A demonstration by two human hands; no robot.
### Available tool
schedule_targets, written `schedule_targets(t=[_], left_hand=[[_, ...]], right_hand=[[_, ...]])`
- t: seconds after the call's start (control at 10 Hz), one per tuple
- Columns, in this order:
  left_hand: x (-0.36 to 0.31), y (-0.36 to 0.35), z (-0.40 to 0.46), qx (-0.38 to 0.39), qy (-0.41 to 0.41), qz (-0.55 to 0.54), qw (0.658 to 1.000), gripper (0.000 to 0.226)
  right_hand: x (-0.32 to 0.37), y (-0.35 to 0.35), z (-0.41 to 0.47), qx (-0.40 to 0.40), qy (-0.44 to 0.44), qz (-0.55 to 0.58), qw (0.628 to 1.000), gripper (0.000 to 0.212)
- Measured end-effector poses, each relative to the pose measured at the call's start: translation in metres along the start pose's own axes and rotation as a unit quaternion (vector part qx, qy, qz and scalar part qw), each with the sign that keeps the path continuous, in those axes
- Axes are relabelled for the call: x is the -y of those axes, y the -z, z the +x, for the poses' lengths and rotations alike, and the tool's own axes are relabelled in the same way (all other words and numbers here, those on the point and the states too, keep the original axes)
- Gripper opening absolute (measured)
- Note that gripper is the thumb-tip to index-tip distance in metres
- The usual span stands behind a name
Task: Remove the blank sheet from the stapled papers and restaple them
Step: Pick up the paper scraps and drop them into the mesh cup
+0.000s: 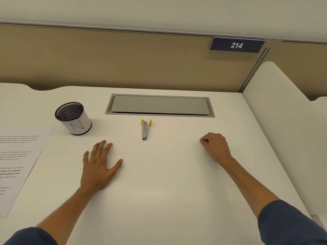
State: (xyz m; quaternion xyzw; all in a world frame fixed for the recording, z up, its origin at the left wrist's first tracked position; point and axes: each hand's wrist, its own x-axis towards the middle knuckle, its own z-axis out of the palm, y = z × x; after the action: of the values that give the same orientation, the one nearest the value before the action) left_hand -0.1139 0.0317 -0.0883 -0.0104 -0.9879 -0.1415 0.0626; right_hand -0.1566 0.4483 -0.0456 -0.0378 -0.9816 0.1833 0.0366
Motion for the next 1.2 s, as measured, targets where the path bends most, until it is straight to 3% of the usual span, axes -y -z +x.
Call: schedule_targets(t=[0.3,0.4,0.6,1.2], left_hand=[[0.0,-0.001,0.0,-0.001,0.001,0.0,1.0,0.082],[0.001,0.0,-0.001,0.0,-0.001,-0.002,1.0,0.083],[0.0,0.0,0.0,-0.002,-0.002,-0.003,1.0,0.082],[0.0,0.0,0.0,-0.003,0.0,-0.008,1.0,0.08]], right_hand=[[0.009,-0.015,-0.006,-0.021,-0.004,-0.137,0.99,0.018],[0.005,-0.015,-0.006,-0.009,0.008,-0.119,0.993,0.016],[-0.006,0.0,-0.003,-0.015,-0.045,0.128,0.991,0.016],[-0.006,0.006,-0.007,0.0,-0.026,0.065,0.998,0.016]])
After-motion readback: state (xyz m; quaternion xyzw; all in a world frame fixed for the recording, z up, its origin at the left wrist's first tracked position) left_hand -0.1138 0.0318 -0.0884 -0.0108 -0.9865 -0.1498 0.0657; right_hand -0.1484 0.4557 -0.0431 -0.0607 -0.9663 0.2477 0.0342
